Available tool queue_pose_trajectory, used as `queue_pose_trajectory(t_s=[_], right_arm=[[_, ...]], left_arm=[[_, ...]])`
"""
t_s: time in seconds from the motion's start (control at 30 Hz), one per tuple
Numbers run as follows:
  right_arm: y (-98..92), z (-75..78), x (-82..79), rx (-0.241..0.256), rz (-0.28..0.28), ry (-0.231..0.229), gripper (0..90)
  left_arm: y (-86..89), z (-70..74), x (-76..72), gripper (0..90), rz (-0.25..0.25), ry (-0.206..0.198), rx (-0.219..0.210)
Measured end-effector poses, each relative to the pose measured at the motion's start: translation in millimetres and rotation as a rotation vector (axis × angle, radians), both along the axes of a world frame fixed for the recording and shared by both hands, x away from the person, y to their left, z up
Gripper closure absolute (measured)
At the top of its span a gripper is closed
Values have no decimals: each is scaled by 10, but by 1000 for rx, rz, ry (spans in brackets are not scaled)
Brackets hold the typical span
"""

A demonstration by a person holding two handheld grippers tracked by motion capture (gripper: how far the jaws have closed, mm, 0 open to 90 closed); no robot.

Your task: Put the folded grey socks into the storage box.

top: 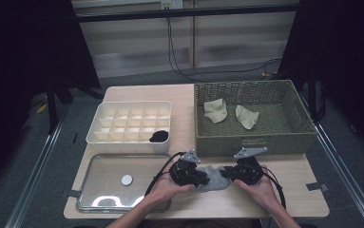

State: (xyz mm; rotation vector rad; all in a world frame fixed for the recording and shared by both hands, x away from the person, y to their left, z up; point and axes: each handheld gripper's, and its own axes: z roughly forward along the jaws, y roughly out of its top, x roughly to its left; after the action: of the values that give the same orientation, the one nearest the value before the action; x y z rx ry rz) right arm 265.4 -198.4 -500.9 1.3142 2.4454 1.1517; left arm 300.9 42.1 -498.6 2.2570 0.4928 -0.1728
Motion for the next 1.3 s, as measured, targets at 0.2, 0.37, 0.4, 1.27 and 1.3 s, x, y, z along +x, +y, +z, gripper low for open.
queue_pose_trajectory(t_s=[0.2, 0.37, 0.4, 1.27, 1.3], right_arm=[[-13, -19, 33, 61, -2, 40, 851], [-51, 0, 49, 122, -17, 62, 861], [-61, 6, 50, 126, -15, 57, 861], [-81, 265, 21, 239, -19, 21, 864], [-79, 272, 19, 240, -19, 21, 865]], left_arm=[[11, 9, -28, 720, -9, -19, 17], [17, -8, -35, 724, -2, -29, 3], [15, -11, -37, 725, -3, -27, -2], [-91, -20, -3, 727, 10, -41, -2], [-97, -25, -1, 726, 11, -39, -8]])
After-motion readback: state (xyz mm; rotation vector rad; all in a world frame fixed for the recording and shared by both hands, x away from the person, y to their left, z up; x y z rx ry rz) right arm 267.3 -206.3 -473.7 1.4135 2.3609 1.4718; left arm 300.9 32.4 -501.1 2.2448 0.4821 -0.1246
